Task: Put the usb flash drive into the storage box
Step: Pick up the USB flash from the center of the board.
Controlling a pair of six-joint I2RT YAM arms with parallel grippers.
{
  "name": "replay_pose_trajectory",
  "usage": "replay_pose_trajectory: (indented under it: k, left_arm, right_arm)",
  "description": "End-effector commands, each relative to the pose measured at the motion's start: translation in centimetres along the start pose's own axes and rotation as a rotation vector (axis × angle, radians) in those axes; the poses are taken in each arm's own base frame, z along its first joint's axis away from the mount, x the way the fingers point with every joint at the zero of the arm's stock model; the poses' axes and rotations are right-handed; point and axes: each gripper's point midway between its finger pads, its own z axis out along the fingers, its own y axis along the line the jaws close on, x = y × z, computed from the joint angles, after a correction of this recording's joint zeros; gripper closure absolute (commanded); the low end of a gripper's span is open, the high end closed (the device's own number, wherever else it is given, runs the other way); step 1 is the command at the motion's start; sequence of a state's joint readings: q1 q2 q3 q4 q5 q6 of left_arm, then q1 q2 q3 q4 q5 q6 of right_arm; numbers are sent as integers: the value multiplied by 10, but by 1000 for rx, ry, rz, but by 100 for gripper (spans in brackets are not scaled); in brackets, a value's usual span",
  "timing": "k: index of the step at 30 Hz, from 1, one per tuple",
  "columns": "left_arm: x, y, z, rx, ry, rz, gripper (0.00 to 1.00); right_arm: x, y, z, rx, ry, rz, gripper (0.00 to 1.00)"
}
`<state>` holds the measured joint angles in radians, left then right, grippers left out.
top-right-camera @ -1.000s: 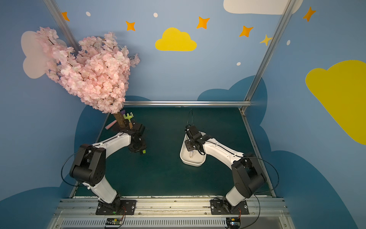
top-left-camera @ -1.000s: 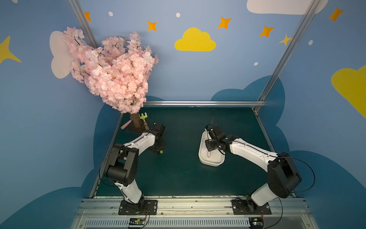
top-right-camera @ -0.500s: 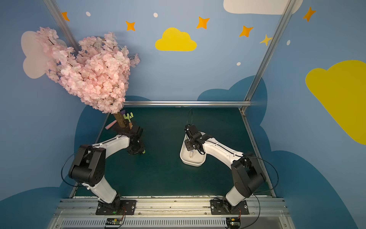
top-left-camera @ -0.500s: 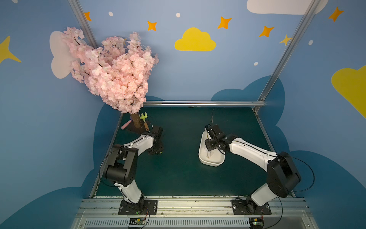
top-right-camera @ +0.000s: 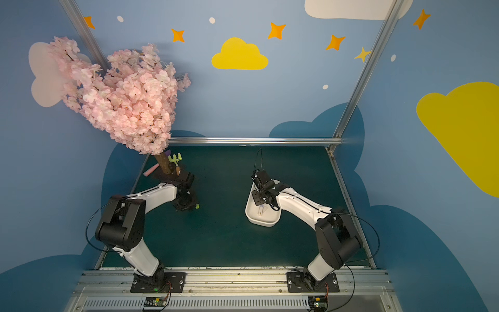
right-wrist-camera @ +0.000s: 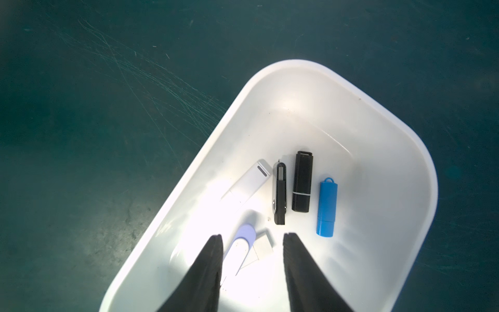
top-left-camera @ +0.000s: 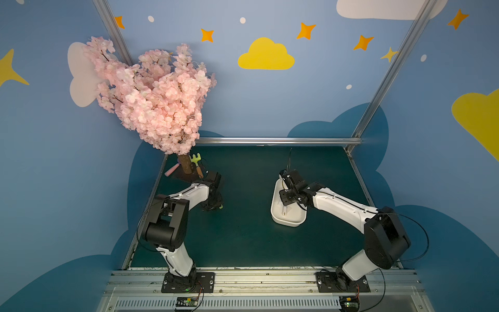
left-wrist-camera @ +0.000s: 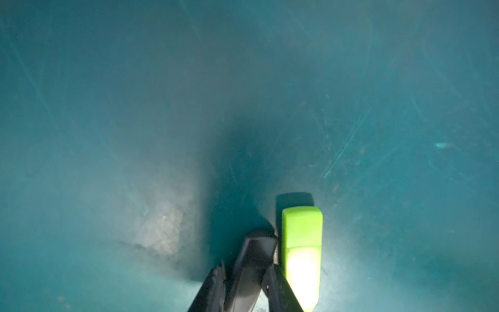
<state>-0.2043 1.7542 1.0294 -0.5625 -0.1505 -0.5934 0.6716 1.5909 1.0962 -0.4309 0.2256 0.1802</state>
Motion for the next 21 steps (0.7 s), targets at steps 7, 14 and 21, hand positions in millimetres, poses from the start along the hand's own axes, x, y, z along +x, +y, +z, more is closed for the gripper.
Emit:
replay_pose_trajectory:
  k: [7, 14, 21]
  left_arm:
    - [30, 26, 17, -140, 143, 54, 78]
    - [26, 17, 8, -91, 126, 45, 94]
    - [16, -3, -25, 32, 55, 30, 97]
  right_arm:
    - [-6, 0, -5, 12, -1, 7, 58]
    - [-6, -1, -6, 18, -8, 9, 58]
    - [-6, -3, -8, 26, -15, 13, 58]
